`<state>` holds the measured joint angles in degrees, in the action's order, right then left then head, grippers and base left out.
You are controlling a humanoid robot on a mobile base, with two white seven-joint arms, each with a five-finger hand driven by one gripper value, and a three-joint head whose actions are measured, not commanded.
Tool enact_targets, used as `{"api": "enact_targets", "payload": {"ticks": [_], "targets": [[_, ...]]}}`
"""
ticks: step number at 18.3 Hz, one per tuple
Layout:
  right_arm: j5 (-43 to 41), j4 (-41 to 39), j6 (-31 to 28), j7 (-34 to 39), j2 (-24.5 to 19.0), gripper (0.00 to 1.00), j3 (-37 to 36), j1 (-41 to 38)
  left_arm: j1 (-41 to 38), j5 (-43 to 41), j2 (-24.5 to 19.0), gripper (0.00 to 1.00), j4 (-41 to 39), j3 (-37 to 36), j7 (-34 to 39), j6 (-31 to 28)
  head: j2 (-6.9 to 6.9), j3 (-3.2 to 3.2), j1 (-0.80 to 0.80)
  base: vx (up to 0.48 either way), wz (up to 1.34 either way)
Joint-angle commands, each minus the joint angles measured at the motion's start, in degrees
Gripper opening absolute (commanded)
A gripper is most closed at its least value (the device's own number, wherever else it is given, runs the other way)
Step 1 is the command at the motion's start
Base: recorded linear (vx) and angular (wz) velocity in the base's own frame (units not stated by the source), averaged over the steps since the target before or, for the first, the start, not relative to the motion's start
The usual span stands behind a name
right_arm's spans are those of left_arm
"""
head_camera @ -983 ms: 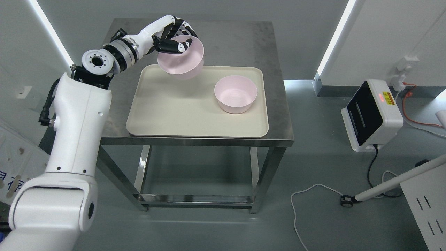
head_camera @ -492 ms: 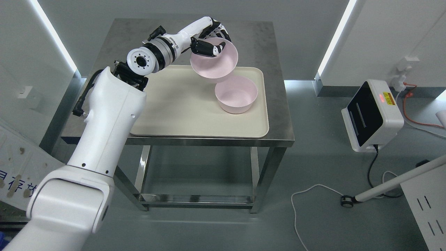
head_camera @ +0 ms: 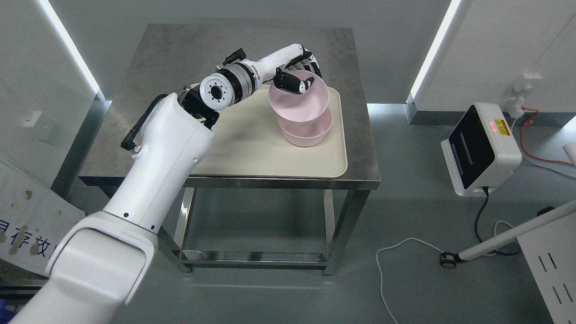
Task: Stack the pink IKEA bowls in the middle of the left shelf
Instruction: 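Lift the pink bowl and lower it into the other pink bowl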
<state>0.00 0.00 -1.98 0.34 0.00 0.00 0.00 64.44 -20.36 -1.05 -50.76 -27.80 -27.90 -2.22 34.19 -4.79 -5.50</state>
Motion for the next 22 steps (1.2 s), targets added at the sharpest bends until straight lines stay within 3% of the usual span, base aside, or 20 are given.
{"api": "enact_targets", "payload": {"ticks": [1, 7, 8, 9, 10, 16, 19, 22], "targets": [[0.0, -1.9, 0.0, 0.0, 1.0, 1.00, -0.7, -1.7, 0.7, 1.3, 0.1, 0.03, 0.8, -6.9, 0.1, -0.9, 0.00, 0.00, 0.00, 0.000, 0.00], [0.0, -1.9, 0.0, 0.0, 1.0, 1.00, -0.7, -1.7, 1.0, 1.6, 0.1, 0.08, 1.4, -5.8, 0.9, -1.4, 0.00, 0.00, 0.00, 0.000, 0.00], [0.0, -1.9, 0.0, 0.0, 1.0, 1.00, -0.6, -1.7, 1.8, 1.6, 0.1, 0.17, 2.0, -5.7, 3.0, -1.3, 0.00, 0.00, 0.00, 0.000, 0.00], [0.0, -1.9, 0.0, 0.0, 1.0, 1.00, -0.6, -1.7, 2.8, 1.2, 0.1, 0.44, 3.3, -6.2, 5.8, -1.3, 0.00, 0.00, 0.00, 0.000, 0.00], [0.0, -1.9, 0.0, 0.0, 1.0, 1.00, -0.6, -1.7, 3.6, 0.9, 0.1, 0.60, 4.4, -6.4, 6.4, -1.3, 0.00, 0.00, 0.00, 0.000, 0.00], [0.0, -1.9, 0.0, 0.0, 1.0, 1.00, -0.6, -1.7, 5.6, 1.3, 0.1, 0.77, 3.3, 1.8, 6.3, -0.9, 0.00, 0.00, 0.00, 0.000, 0.00], [0.0, -1.9, 0.0, 0.0, 1.0, 1.00, -0.6, -1.7, 0.9, 1.3, 0.1, 0.80, -9.8, 11.0, 4.7, -1.7, 0.00, 0.00, 0.00, 0.000, 0.00], [0.0, -1.9, 0.0, 0.0, 1.0, 1.00, -0.6, -1.7, -6.1, 1.5, 0.1, 0.80, -22.2, 16.9, -1.5, -5.9, 0.00, 0.00, 0.00, 0.000, 0.00]]}}
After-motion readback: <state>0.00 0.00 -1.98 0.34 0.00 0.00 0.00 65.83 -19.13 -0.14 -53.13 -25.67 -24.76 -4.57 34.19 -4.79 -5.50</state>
